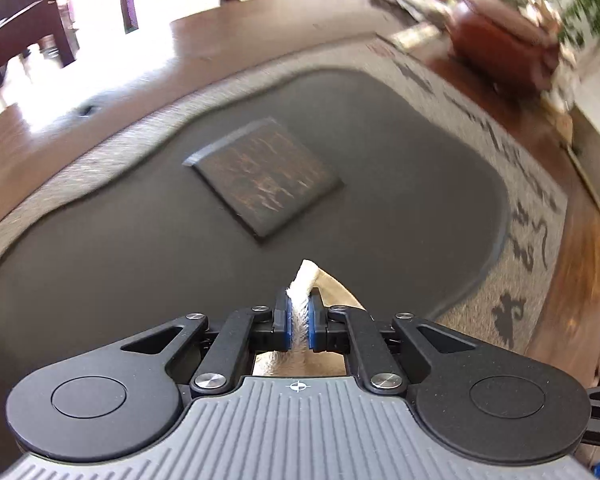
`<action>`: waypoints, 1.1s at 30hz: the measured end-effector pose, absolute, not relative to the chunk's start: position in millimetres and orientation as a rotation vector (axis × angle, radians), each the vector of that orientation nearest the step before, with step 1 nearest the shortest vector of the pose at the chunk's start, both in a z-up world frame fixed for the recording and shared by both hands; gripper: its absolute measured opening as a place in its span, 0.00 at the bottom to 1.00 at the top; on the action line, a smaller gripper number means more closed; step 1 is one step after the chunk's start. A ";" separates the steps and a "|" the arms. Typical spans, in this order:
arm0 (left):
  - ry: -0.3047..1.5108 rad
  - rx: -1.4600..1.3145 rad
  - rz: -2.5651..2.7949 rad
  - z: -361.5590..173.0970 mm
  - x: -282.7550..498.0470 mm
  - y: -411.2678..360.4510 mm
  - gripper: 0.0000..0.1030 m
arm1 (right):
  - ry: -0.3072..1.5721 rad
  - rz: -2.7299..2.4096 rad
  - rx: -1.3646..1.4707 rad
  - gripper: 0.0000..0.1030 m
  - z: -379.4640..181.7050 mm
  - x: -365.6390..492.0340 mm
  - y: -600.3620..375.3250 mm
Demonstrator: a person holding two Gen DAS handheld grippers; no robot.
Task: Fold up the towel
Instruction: 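Lift the towel with both grippers and lay it flat on the tray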
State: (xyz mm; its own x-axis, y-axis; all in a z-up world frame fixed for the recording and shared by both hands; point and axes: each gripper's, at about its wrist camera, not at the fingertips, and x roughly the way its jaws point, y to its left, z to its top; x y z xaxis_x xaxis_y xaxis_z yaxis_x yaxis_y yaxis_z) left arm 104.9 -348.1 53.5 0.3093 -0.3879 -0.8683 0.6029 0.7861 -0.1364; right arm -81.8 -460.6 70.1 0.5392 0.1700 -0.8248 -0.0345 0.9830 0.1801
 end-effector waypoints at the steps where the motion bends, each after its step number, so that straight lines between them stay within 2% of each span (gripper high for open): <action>1: 1.056 0.210 -0.646 60.2 105.5 -340.5 0.07 | 0.987 0.122 0.146 0.10 72.5 -79.6 -461.8; 10: 0.918 0.109 -0.489 111.2 103.1 -291.7 0.07 | 0.892 0.167 0.050 0.09 101.4 -46.3 -454.1; 19: 0.718 -0.039 -0.306 189.9 101.1 -243.6 0.07 | 0.716 0.183 -0.026 0.09 156.1 2.9 -447.4; 29: 0.484 -0.111 -0.175 279.2 111.0 -224.7 0.07 | 0.487 0.174 -0.142 0.09 221.3 41.2 -432.2; 33: 0.450 -0.099 -0.148 284.5 100.1 -227.9 0.07 | 0.418 0.160 -0.174 0.09 239.3 47.9 -432.1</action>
State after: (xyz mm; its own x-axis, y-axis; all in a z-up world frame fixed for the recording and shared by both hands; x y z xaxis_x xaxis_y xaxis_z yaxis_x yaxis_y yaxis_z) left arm 100.1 -227.9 284.5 0.8899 -0.1640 -0.4257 0.1201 0.9845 -0.1281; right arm 47.9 -432.1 239.3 0.9017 0.1185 -0.4158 -0.1899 0.9725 -0.1346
